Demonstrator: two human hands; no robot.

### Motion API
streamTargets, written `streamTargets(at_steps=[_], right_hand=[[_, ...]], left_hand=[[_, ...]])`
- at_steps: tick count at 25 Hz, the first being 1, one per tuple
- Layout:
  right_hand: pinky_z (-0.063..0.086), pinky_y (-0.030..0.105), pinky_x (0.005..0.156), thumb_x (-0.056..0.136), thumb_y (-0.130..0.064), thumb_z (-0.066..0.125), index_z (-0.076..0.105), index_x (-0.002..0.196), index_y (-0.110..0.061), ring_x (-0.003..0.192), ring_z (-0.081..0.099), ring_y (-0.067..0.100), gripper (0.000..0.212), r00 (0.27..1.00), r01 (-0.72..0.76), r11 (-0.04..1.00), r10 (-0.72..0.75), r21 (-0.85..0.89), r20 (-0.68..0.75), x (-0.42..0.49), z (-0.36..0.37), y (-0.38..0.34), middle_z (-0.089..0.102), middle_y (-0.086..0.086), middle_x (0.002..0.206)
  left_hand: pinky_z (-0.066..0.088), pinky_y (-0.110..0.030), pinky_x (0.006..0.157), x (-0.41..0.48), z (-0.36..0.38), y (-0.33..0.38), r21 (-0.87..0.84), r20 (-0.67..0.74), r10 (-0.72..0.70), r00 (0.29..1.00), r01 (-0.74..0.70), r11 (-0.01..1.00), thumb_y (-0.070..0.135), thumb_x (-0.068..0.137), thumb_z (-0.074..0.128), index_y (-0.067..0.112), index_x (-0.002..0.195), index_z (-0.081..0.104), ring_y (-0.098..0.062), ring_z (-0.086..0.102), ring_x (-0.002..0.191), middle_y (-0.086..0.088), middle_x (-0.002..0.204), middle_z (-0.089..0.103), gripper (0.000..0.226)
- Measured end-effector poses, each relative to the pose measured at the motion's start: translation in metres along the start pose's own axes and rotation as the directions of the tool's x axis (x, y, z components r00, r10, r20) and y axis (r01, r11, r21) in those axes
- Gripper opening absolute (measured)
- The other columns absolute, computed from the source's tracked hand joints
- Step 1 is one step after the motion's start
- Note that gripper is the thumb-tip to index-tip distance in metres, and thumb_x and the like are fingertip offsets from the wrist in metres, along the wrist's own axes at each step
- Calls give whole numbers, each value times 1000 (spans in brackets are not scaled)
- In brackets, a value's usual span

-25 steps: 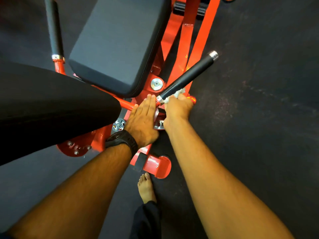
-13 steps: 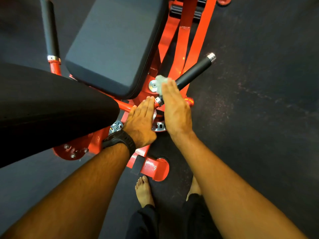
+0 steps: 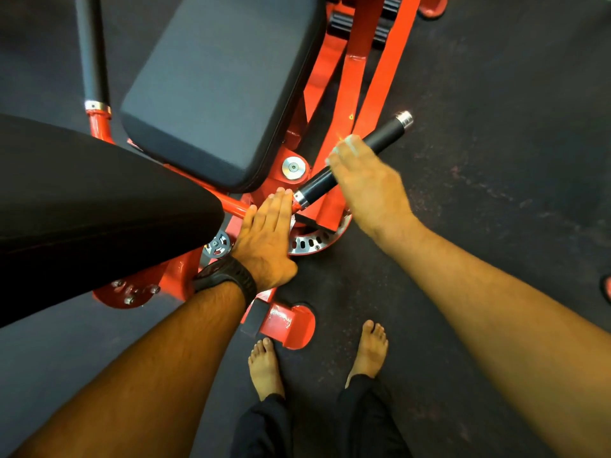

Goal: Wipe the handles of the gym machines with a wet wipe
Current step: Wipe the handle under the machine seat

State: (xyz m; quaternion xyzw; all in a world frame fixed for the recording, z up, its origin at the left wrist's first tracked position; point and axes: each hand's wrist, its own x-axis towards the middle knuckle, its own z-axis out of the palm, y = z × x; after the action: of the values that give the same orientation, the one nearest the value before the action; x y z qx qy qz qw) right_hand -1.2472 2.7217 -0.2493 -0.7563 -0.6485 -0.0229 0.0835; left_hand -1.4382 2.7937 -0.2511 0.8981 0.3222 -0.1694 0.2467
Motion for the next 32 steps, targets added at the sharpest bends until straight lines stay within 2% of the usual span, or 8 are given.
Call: streamTargets(at_steps=[6, 9, 12, 15, 19, 24, 27, 32], right_hand=[[52, 41, 96, 89, -2, 34, 63, 121, -3, 128, 54, 35, 43, 999, -51, 998, 51, -36, -2, 2, -1, 6, 63, 15, 127], [48, 41, 104, 93, -2, 40, 62, 120, -3, 125, 56, 34, 35, 992, 124, 988, -121, -95, 45, 2, 1, 19, 63, 15, 124], [46, 38, 106, 91, -2, 39, 59, 123, -6, 133, 48, 32, 38, 989, -149, 986, 147, -80, -25, 10, -5, 29, 57, 13, 132], [48, 43, 104, 90, 0, 38, 60, 123, -2, 128, 53, 35, 40, 999, 49, 988, -52, -144, -13, 3, 3, 27, 58, 15, 132], [44, 40, 109, 91, 3, 40, 53, 129, -2, 138, 41, 34, 40, 954, -300, 946, 297, -124, -48, 11, -2, 45, 50, 13, 138], [46, 39, 105, 95, -1, 50, 57, 128, -6, 142, 38, 29, 35, 951, -306, 948, 309, -86, 15, 15, -6, 49, 53, 10, 135], [35, 31, 115, 99, -4, 53, 52, 140, -8, 144, 36, 23, 42, 800, -520, 758, 594, 394, -88, 8, -1, 13, 49, 6, 147], [42, 14, 86, 101, -1, 44, 59, 138, -20, 114, 62, 21, 44, 124, -550, -116, 968, 827, 218, 23, 7, -73, 64, 4, 125]], left_hand=[[-12, -36, 118, 0, 1, 0, 22, -30, 10, 1000, -9, 1000, 17, 67, 73, 14, 158, -11, -21, -7, 154, -4, 168, -7, 123], [-11, -37, 119, 0, 1, 0, 42, -23, 14, 1000, -13, 999, 18, 68, 72, 14, 158, -12, -21, -8, 154, -4, 167, -8, 124], [-10, -38, 119, 0, 1, -1, 46, -30, 13, 999, -12, 999, 19, 69, 73, 13, 158, -12, -21, -8, 154, -4, 167, -8, 124], [-12, -37, 118, 2, 1, -1, 55, -28, 17, 999, -15, 998, 20, 68, 73, 14, 157, -14, -21, -8, 154, -4, 167, -9, 125], [-13, -36, 117, 1, 3, 0, 64, -30, 11, 999, -9, 998, 21, 68, 73, 14, 157, -15, -21, -9, 154, -4, 167, -10, 126], [-11, -38, 118, 2, 4, 0, 53, -30, 4, 1000, -2, 999, 21, 66, 74, 13, 158, -13, -23, -8, 154, -5, 167, -8, 127], [-14, -36, 116, 1, 3, 0, 49, -34, 8, 999, -6, 999, 21, 67, 75, 13, 158, -13, -24, -9, 154, -6, 167, -8, 126], [-19, -34, 114, 1, 3, 0, 41, -16, 26, 1000, -25, 999, 27, 64, 67, 13, 157, -16, -22, -11, 154, -5, 167, -11, 125]])
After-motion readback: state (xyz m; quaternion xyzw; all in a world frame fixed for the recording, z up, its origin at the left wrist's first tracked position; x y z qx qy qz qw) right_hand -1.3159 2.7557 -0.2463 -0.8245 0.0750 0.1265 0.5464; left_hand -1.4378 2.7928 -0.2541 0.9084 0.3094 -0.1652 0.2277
